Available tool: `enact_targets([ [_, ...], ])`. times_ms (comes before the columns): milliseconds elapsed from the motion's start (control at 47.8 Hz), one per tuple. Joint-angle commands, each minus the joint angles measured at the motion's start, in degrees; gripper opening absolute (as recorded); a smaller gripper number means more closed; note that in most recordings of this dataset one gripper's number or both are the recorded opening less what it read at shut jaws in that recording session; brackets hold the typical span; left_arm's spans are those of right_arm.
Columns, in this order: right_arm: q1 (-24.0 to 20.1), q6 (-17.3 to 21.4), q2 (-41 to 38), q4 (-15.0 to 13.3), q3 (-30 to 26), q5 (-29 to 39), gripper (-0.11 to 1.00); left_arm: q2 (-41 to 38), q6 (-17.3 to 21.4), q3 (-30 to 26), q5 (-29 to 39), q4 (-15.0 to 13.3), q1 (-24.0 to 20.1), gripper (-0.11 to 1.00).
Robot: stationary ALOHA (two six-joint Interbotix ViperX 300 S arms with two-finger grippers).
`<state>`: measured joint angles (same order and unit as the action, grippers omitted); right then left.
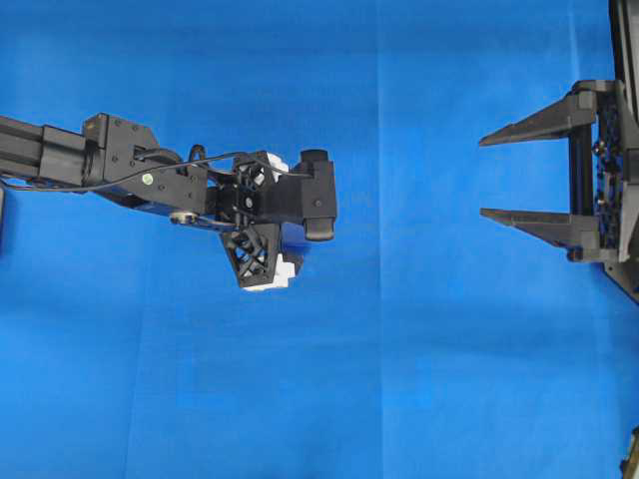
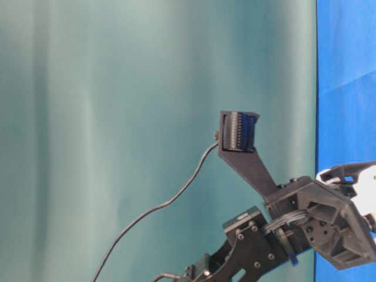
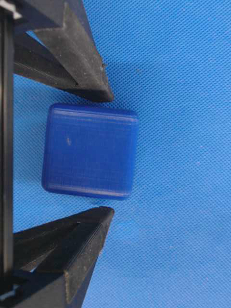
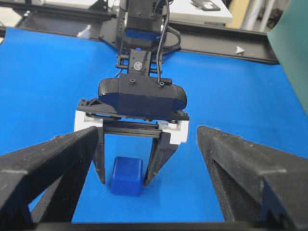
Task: Handover the blue block to the right arm after grasping it with the left arm, then place it in the designated position.
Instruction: 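Close the left gripper on the blue cube and lift it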
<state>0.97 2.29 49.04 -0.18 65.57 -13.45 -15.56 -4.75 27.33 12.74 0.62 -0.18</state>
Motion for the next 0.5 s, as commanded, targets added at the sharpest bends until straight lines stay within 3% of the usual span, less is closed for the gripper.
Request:
enact_targets([
  [0,0.1,0.0,-0.4,-0.1,-1.1,-0.7,0.96,1.1,0.0,-0.4,-0.4,-0.1,-0.3,0.9],
  [272,0.1,-0.1,-0.6,-0.1,-1.1,-1.1,0.96,1.1,0.1,-0.5,-0.2,-0.1,-0.4,0.85],
  [419,0.1,-0.1,-0.6,-0.1,-1.1,-1.1,0.96,1.1,0.1,-0.7,-0.1,-0.1,-0.4,0.49],
  [481,0.1,-0.1,-0.6,0.0,-1.1,-1.1,0.96,1.1,0.2,-0.7,0.0,-0.1,-0.4,0.49],
])
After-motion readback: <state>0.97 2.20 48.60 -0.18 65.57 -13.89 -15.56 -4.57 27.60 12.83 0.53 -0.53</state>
